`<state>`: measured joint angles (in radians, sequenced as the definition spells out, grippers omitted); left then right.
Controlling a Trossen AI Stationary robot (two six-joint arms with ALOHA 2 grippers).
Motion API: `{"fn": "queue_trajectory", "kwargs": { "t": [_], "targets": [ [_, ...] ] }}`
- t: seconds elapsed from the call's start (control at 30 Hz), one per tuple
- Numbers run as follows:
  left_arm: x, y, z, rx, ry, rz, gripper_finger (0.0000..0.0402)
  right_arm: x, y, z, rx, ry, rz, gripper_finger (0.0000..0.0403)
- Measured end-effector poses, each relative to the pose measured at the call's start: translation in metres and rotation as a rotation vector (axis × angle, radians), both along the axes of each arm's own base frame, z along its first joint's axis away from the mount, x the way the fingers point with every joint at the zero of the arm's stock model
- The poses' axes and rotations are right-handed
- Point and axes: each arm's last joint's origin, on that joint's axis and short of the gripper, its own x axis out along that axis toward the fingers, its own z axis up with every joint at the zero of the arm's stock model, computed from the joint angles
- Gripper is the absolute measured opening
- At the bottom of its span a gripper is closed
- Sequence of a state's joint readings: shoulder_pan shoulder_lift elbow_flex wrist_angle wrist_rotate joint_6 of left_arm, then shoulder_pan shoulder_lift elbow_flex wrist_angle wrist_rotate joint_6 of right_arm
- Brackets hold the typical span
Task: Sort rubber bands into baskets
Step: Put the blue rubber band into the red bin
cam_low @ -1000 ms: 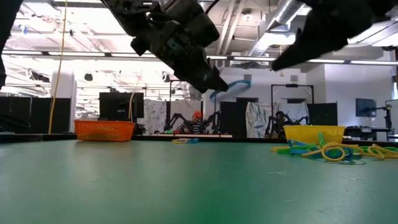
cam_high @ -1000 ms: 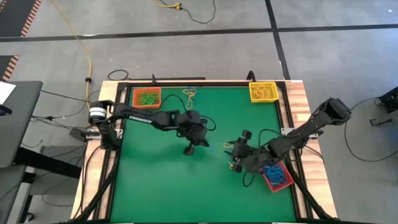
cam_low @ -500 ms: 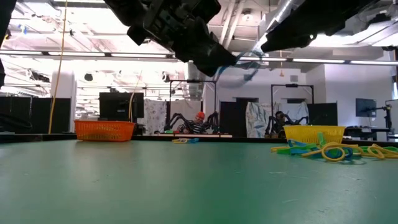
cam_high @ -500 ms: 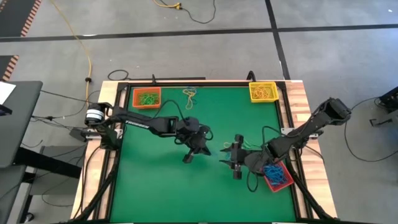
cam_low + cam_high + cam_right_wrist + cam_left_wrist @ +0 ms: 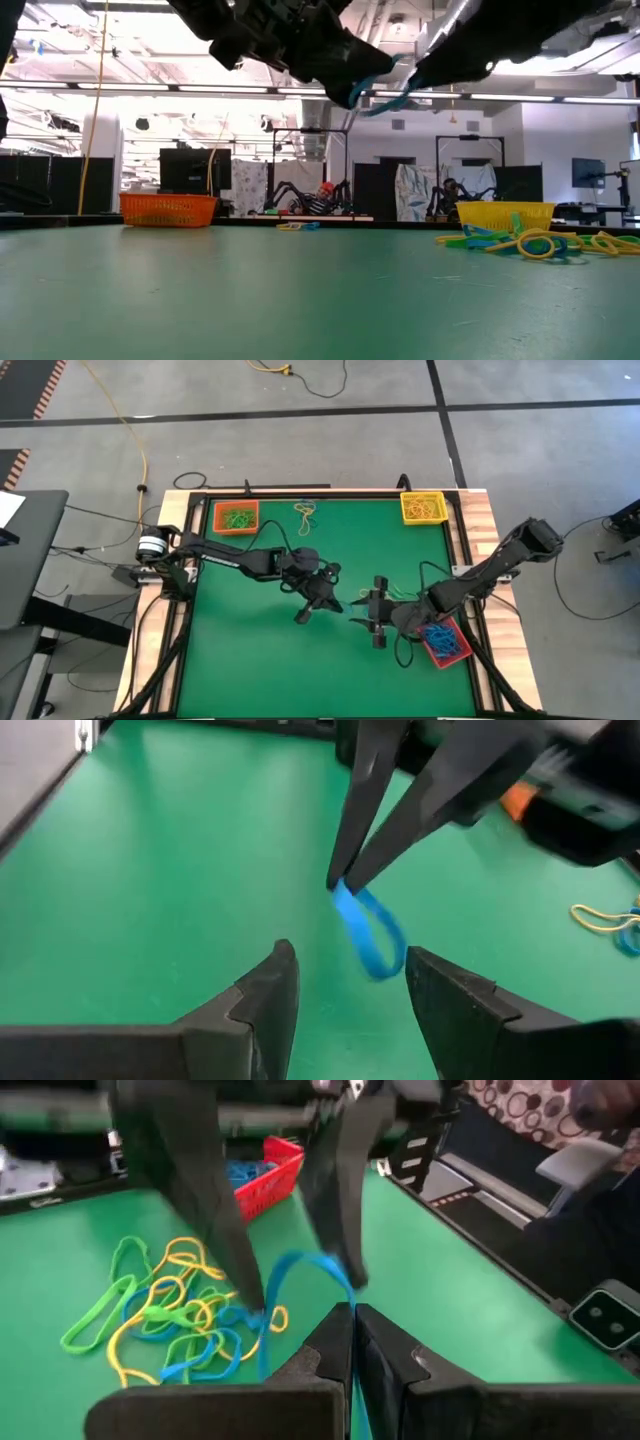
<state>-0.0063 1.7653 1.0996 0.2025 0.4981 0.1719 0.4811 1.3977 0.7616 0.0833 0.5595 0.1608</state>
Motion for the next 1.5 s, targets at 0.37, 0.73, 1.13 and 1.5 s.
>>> {"fn": "queue_trajectory", "kwargs": {
  "t": [0.37, 0.73, 1.13, 1.5],
  "targets": [
    [-0.001, 0.000, -0.003, -0.005, 0.036, -0.002, 0.0000, 0.015, 0.001, -0.021, -0.033, 0.030, 0.005, 0.0151],
    [-0.002, 0.000, -0.003, -0.016, 0.051, 0.003, 0.0000, 0.013, -0.002, -0.014, -0.041, 0.002, -0.032, 0.0119],
    [-0.004, -0.008, -0.005, -0.059, 0.087, -0.039, 0.0000, 0.012, -0.003, -0.015, -0.056, 0.011, -0.053, 0.0119],
    [-0.003, -0.007, -0.004, -0.062, 0.086, -0.023, 0.0000, 0.011, 0.003, -0.014, -0.071, -0.001, -0.017, 0.0119]
  ]
}}
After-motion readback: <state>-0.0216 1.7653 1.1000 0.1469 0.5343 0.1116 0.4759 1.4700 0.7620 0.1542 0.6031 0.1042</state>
